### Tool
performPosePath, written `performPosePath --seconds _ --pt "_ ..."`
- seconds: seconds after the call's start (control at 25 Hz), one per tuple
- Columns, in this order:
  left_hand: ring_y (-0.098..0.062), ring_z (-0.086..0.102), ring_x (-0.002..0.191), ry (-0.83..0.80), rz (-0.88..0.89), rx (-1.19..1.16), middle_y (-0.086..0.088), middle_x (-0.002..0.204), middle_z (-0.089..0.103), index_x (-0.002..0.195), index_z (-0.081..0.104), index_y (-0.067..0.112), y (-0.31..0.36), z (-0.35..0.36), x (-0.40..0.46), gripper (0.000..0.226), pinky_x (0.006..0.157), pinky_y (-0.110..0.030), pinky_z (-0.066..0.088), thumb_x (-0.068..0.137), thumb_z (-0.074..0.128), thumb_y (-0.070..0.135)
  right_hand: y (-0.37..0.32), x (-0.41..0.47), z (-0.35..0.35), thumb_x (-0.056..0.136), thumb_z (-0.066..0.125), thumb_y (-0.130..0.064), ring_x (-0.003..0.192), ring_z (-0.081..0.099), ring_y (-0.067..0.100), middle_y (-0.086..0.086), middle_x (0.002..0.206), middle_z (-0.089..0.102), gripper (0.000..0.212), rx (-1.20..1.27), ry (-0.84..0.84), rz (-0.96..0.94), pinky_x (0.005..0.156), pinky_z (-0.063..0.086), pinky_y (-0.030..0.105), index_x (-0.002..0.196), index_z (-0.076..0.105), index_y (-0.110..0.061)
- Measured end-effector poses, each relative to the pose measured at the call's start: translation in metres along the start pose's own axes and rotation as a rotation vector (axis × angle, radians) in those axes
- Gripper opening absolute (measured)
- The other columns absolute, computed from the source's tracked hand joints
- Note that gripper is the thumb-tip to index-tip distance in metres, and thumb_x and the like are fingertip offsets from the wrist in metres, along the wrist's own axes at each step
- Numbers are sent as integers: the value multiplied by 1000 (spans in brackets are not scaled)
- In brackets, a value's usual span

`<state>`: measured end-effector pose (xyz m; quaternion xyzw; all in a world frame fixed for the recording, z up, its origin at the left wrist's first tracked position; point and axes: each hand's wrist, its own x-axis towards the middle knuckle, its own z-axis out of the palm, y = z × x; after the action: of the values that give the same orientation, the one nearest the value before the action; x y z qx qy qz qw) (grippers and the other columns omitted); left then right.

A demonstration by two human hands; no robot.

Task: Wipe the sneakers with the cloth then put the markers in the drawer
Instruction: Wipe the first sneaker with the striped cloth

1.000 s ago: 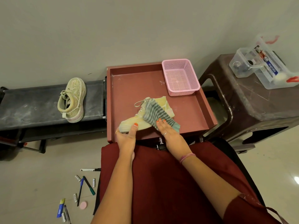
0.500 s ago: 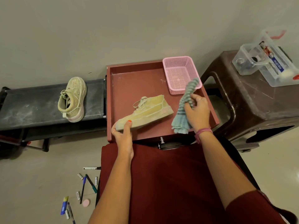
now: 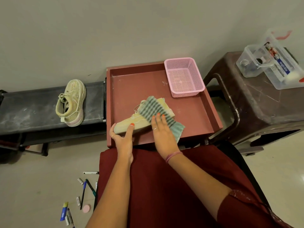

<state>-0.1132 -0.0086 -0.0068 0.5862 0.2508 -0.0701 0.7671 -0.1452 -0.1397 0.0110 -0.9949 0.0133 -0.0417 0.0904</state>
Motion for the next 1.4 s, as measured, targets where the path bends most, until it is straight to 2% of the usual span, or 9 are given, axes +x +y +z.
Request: performPosePath --seconds 0.08,0.28,0.36,0.56,0.68,1.0,1.2,1.32,1.4 --pt "-20 60 110 10 9 -5 -7 125 56 134 31 29 0 -1 0 72 91 -39 52 80 77 17 4 -6 9 85 17 3 145 11 36 22 156 11 64 11 -116 -73 118 21 40 148 8 3" --pt "-19 59 110 -22 15 25 -7 124 54 133 32 25 0 -3 -3 74 85 -30 52 77 79 13 32 18 12 87 11 0 142 22 35 21 154 21 61 -100 -67 97 116 25 40 148 15 2" --pt "-19 59 113 -32 -4 4 -8 126 55 133 33 25 1 -4 -2 76 93 -33 51 75 80 11 45 42 4 91 20 3 143 21 32 18 154 22 58 45 -134 149 119 17 35 149 15 -1" --pt "-17 60 108 -94 5 36 -4 119 57 129 35 29 7 -6 -5 75 93 -35 51 73 79 3 90 71 -12 83 30 14 112 55 28 12 120 60 54 708 -341 487 90 43 28 130 51 -4" --pt "-13 60 103 -95 23 45 -2 116 57 130 34 29 10 -3 -8 76 86 -29 51 74 78 2 96 73 -12 81 27 18 109 59 28 11 114 63 56 891 -425 555 92 48 31 123 57 -5" --pt "-3 61 94 -89 124 163 3 110 56 128 37 22 10 2 -15 79 75 -16 52 68 83 2 61 32 24 78 30 13 112 56 33 10 124 57 68 710 81 764 93 49 48 138 44 -16" --pt "-4 60 92 -95 122 136 3 109 56 126 36 25 11 2 -16 75 67 -13 51 71 81 0 29 0 14 79 35 22 146 13 21 5 157 18 80 473 120 504 119 13 30 150 17 -10" --pt "-4 61 93 -120 118 131 3 110 56 124 37 27 11 3 -16 74 68 -16 52 71 80 -2 13 -7 4 80 42 16 146 6 18 5 158 13 77 422 34 192 119 13 31 149 17 -8" --pt "-5 61 94 -119 110 124 2 111 57 123 38 28 11 2 -18 74 73 -21 54 70 80 -1 10 0 2 84 33 8 144 18 25 10 155 25 65 287 24 21 117 23 36 147 24 -4"
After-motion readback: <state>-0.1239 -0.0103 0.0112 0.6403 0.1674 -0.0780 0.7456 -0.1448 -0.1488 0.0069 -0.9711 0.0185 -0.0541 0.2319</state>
